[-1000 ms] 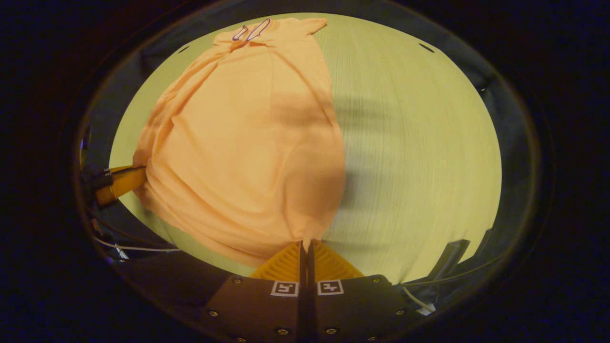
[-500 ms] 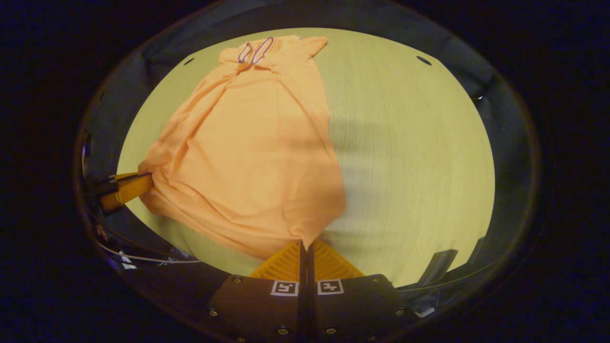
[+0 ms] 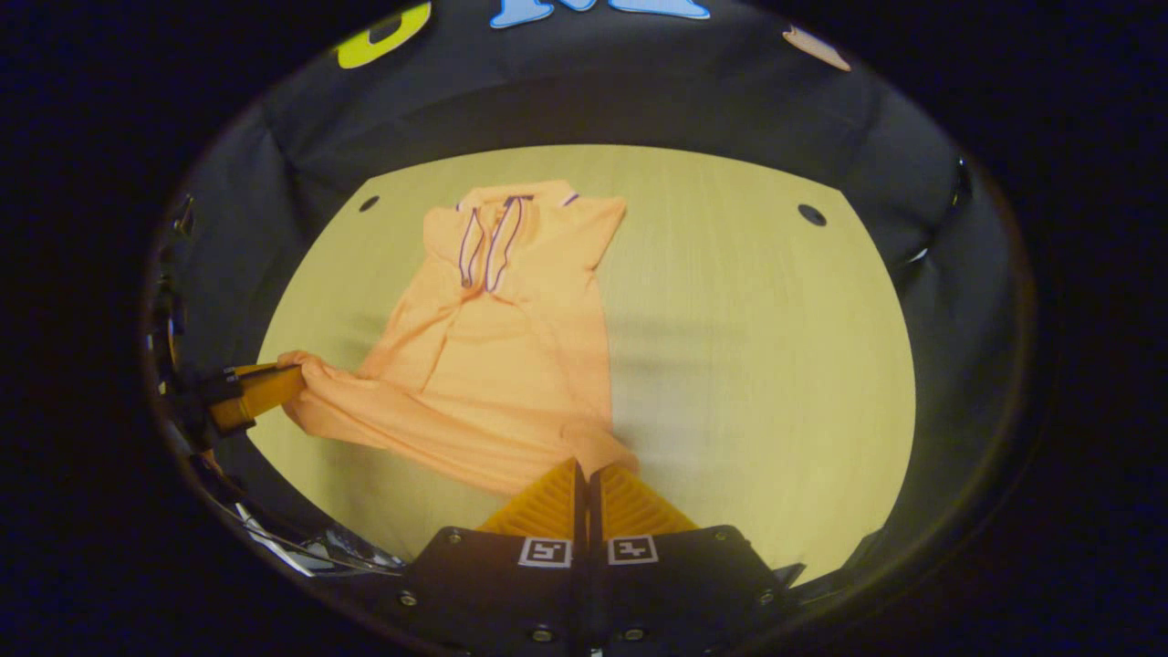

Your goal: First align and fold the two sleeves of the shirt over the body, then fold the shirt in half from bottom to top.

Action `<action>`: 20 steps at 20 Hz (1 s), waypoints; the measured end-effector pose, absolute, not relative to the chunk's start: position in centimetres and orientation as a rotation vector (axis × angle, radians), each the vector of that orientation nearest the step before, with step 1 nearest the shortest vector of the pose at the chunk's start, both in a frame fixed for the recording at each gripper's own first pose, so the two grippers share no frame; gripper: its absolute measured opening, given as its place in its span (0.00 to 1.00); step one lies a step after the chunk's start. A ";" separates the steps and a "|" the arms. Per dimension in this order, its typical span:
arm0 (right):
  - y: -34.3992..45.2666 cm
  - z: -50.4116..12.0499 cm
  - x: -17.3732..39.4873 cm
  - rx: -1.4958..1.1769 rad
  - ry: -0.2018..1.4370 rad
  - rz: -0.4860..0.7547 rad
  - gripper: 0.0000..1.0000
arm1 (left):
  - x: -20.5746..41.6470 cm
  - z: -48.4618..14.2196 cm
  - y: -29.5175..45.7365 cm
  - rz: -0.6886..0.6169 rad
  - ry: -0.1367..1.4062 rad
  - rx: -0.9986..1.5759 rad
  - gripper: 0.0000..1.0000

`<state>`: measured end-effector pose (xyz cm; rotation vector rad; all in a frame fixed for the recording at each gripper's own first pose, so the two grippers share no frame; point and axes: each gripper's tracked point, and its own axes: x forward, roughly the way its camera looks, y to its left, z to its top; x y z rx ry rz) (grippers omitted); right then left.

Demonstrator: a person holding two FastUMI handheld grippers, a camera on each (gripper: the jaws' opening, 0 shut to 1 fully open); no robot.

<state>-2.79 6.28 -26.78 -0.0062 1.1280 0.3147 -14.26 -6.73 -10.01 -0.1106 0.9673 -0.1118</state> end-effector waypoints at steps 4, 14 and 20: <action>7.0 -24.9 4.0 -0.005 1.046 0.316 0.00 | -6.8 -8.1 -5.7 -0.102 0.887 -0.115 0.07; 8.9 -24.7 22.1 0.079 0.850 0.273 0.00 | 11.0 -8.1 -4.3 -0.096 0.713 -0.083 0.06; 8.8 -28.4 30.3 0.093 0.759 0.232 0.00 | 19.3 -12.0 -5.4 -0.130 0.626 0.001 0.06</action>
